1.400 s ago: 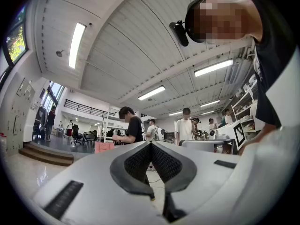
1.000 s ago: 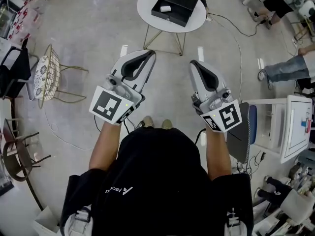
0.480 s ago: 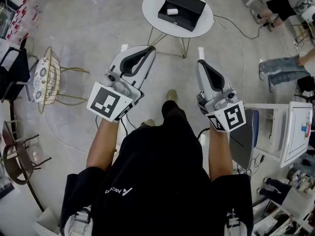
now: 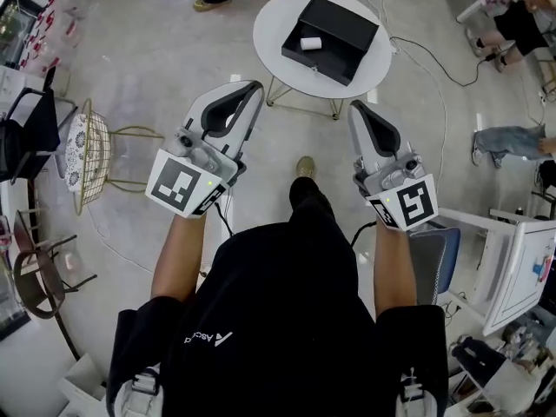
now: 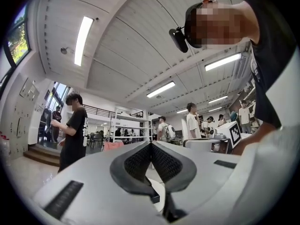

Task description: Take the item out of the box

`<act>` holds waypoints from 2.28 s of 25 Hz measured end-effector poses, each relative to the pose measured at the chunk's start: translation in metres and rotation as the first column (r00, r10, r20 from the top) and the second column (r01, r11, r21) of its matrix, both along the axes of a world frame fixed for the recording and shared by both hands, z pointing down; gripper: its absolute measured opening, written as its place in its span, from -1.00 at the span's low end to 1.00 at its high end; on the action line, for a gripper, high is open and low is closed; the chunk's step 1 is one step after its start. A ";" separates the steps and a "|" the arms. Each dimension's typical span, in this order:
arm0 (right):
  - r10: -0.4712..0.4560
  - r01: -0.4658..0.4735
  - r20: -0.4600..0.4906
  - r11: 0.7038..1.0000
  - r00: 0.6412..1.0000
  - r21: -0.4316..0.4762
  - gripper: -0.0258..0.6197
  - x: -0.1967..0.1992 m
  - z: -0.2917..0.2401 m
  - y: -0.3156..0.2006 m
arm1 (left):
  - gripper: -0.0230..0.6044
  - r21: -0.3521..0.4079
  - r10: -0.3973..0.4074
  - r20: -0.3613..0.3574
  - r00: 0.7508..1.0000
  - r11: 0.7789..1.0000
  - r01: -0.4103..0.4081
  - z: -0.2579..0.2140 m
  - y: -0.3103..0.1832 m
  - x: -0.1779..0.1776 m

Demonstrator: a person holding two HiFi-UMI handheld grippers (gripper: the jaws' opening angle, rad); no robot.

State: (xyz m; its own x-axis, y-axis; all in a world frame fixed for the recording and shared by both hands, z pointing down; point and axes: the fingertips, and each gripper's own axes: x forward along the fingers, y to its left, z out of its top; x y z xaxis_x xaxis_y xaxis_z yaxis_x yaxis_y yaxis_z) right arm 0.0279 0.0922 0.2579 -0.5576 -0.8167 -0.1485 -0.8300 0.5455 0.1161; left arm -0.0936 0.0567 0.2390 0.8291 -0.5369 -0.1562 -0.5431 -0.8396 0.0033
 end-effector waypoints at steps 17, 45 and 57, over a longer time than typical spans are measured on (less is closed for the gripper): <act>-0.223 0.171 -0.284 0.966 0.933 -0.196 -0.92 0.082 0.079 -0.228 | -0.93 -0.044 -0.130 0.080 0.988 0.990 0.134 0.052 -0.205 0.100; -0.606 0.137 -0.639 0.767 0.473 -0.627 -0.47 0.023 0.311 -0.349 | -0.93 -0.225 -0.001 0.166 0.986 0.974 0.038 0.197 -0.332 0.114; -0.718 0.018 -0.653 0.677 0.241 -0.736 -0.27 0.021 0.389 -0.363 | -0.93 -0.266 0.027 0.156 0.987 0.964 0.016 0.226 -0.351 0.096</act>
